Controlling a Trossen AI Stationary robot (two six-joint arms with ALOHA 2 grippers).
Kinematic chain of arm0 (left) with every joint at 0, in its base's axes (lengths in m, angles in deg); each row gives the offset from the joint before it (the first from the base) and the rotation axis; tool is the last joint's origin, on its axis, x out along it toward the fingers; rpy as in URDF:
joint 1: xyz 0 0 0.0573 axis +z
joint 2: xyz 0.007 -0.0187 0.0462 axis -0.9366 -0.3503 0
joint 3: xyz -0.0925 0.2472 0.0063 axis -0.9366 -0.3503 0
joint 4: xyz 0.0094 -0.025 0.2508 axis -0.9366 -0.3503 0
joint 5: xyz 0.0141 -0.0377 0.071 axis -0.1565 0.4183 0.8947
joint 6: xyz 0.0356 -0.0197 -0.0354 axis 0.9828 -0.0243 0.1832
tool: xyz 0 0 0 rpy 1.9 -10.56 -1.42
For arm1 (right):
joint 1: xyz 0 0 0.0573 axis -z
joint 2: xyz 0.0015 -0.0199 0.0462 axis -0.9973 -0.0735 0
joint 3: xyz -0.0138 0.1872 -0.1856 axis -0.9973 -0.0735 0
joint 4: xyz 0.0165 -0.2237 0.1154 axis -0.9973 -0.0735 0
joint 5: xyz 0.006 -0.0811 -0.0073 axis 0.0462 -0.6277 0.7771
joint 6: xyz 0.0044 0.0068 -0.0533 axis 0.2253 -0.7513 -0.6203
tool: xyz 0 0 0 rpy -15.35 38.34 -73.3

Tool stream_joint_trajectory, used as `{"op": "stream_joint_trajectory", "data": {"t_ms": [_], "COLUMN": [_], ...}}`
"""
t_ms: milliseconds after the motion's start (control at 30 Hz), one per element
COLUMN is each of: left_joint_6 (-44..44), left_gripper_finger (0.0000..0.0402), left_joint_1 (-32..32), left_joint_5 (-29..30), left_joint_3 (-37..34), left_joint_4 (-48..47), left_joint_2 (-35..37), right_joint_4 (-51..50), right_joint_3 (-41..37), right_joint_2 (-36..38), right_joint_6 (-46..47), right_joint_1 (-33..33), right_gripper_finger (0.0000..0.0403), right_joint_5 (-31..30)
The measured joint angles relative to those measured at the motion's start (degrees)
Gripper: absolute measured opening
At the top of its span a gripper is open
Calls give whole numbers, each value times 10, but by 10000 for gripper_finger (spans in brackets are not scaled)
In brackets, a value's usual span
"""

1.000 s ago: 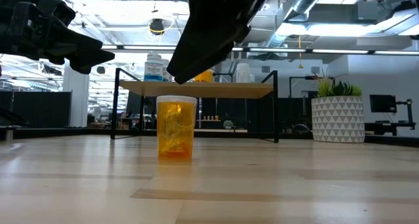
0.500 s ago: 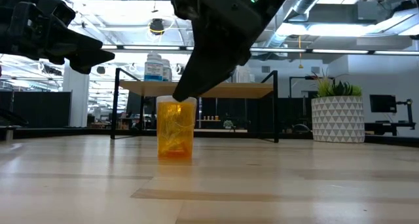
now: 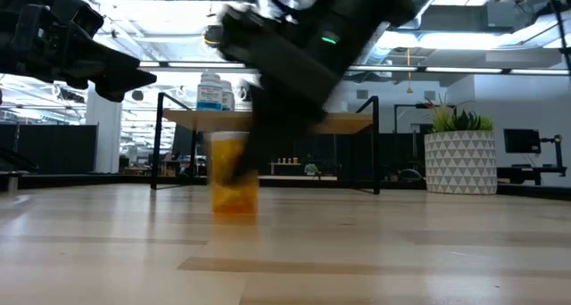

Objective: Pick and place medicine bottles onto shelf by color
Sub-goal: Put the orange pill bottle aligned with the other orange pill bottle on the shelf

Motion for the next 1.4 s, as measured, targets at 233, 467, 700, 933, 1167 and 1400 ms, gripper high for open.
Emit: {"op": "stream_joint_trajectory", "data": {"t_ms": [233, 467, 700, 933, 1167, 1400], "left_joint_6": [1, 1, 1, 0, 0, 0], "left_gripper_finger": [254, 254, 254, 254, 254, 254], "left_joint_1": [0, 0, 0, 0, 0, 0], "left_joint_5": [3, 7, 7, 7, 7, 7], "left_joint_3": [0, 0, 0, 0, 0, 0], "left_joint_4": [3, 1, 2, 2, 1, 1], "left_joint_2": [-8, -16, -15, -15, -15, -15], "right_joint_4": [1, 22, 65, 93, 128, 125], "right_joint_3": [20, 20, 20, 20, 20, 20], "right_joint_2": [-4, 0, 0, -6, -6, -6], "right_joint_6": [-1, 0, 0, 0, -13, -11], "right_joint_1": [2, 5, 5, 4, 5, 10], "right_gripper_finger": [324, 324, 324, 324, 324, 324], "right_joint_5": [-1, -1, 21, 47, 46, 44]}}
